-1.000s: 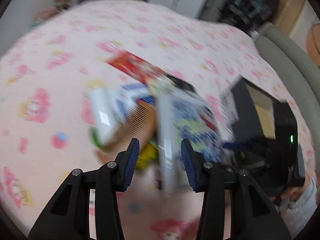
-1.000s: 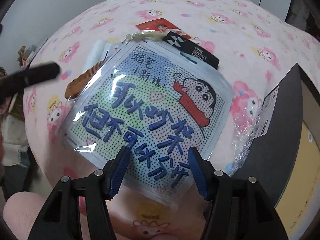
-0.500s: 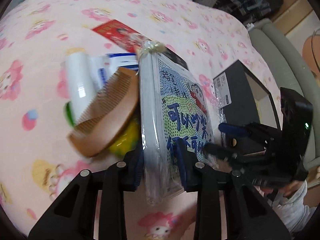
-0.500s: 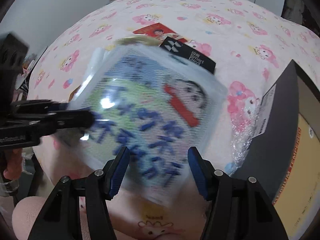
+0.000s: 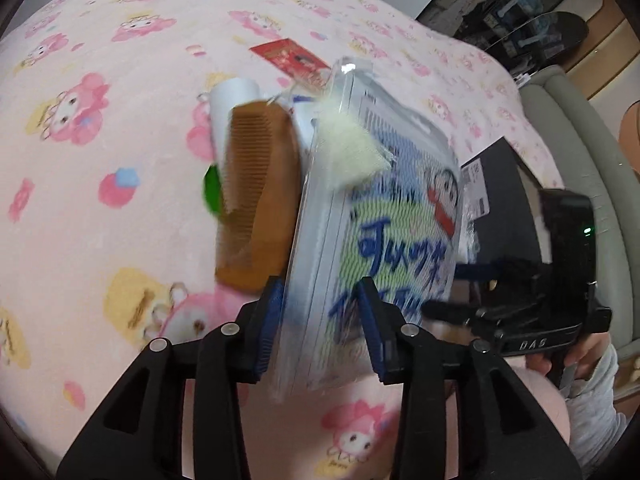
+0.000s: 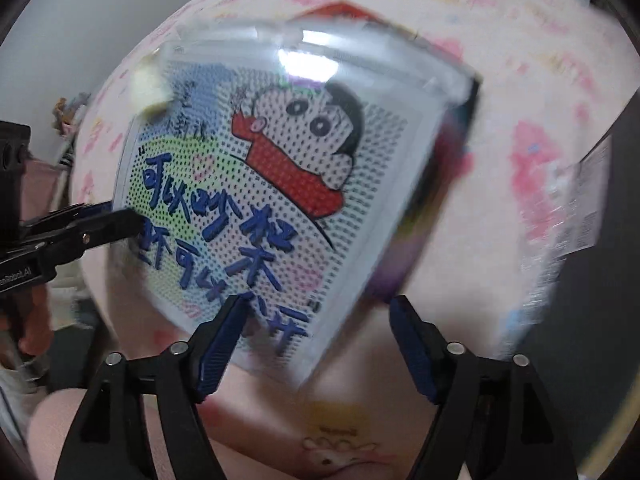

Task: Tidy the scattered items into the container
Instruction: 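Lift the Shin-chan bead kit upright with the right tool, then carry the bead kit over the black box and lower it inside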

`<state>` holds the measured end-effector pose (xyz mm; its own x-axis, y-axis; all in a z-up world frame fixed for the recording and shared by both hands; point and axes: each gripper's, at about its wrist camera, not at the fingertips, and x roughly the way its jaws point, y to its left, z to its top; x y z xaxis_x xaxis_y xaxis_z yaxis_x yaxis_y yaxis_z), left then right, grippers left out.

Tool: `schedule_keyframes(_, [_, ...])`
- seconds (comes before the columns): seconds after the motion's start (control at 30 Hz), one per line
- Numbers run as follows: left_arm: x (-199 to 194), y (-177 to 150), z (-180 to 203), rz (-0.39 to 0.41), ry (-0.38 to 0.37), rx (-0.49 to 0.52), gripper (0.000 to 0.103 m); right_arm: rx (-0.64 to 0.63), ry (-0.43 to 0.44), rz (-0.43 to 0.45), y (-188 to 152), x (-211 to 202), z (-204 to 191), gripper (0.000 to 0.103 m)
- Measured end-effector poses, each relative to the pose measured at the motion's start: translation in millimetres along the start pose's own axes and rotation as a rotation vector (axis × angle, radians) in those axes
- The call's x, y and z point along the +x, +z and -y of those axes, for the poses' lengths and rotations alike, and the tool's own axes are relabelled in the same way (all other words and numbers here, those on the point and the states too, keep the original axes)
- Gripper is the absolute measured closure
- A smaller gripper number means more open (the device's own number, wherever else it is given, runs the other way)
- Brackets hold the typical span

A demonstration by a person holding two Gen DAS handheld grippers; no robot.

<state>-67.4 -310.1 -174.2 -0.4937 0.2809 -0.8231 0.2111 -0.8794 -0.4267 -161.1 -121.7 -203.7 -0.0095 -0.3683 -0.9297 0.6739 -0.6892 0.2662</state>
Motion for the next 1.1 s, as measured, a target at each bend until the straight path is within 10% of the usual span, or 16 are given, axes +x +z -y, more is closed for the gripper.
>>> schedule_keyframes(0.2, [0.4, 3.0, 12.4, 0.002, -0.007, 0.04, 0.059, -0.004, 0.054, 0.06, 2.4, -13.2, -5.1, 0.044])
schedule_keyframes(0.57, [-32.6, 2.6, 18.1, 0.066, -0.013, 0.042, 0.064, 0.005, 0.055, 0.021, 21.2, 0.2, -15.4, 0.041])
schedule_keyframes(1.1, [-97.3, -2.9, 74.0, 0.17, -0.053, 0.141, 0.064, 0.011, 0.034, 0.286, -21.7, -121.1, -40.7, 0.046])
